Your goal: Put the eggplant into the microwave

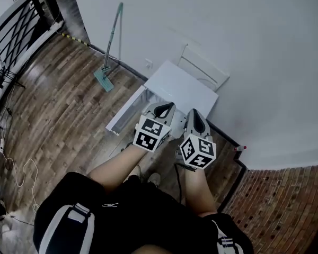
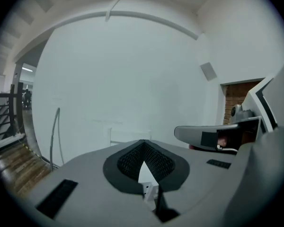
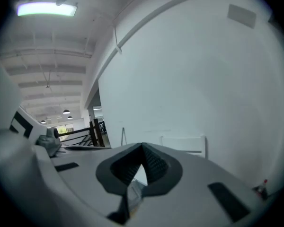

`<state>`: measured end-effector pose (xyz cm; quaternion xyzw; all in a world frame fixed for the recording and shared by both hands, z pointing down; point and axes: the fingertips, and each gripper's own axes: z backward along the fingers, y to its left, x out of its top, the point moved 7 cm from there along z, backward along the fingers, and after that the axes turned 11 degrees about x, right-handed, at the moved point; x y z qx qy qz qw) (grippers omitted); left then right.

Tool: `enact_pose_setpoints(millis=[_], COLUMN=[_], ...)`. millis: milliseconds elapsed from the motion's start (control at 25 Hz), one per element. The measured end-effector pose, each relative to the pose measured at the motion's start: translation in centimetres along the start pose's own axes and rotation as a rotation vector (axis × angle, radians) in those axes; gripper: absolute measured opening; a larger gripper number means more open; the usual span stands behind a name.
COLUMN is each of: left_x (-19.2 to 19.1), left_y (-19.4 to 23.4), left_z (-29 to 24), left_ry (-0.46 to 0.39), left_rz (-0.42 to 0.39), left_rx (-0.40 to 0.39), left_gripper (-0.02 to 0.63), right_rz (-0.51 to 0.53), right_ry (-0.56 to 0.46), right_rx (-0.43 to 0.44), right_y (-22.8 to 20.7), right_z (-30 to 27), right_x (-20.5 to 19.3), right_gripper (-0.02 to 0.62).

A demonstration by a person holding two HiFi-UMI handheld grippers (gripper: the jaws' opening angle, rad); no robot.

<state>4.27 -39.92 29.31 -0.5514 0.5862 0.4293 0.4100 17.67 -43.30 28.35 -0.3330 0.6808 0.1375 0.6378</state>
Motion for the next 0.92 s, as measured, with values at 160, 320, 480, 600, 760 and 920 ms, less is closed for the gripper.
enact_pose_setpoints(millis=[160,320,480,600,760,920], left_x=[2.4,3.3,4.2,4.8,5.1,4.8], left_y=[-0.9,-1.8,-2.1,-1.8,-1.2,-0.2], left_z=[1.3,2.7,3.9,4.4,5.0,5.1], left_ry=[-0.034,-0.053,-0.08,-0.101,-0.114,-0.102], left_rz=[-0.017,-0.023,-0.027,-0.032,-0.03,-0.004], left_rx=[-0.013,-0.032,-0.045,-0.046,-0.051,-0.07], left_gripper=[0.0,0.0,0.0,0.0,0.0,0.0], right_rz=[0.024,0.083,0.154,0.155,0.151,0.15], right_ry=[-0.054,-0.091,-0.119,-0.129,-0.129,-0.131], right_rx=[0.004,-0.009,-0.033,-0.036,-0.042,-0.061], right_y=[1.4,2.5,3.8,4.3,5.0,5.7], right_z=[1.5,3.2,4.3,4.3,4.3,4.1], right_x=[2.0,3.2,4.1,4.3,4.1,3.8], right_gripper=[0.005,0.005,0.005,0.005,0.005,0.005])
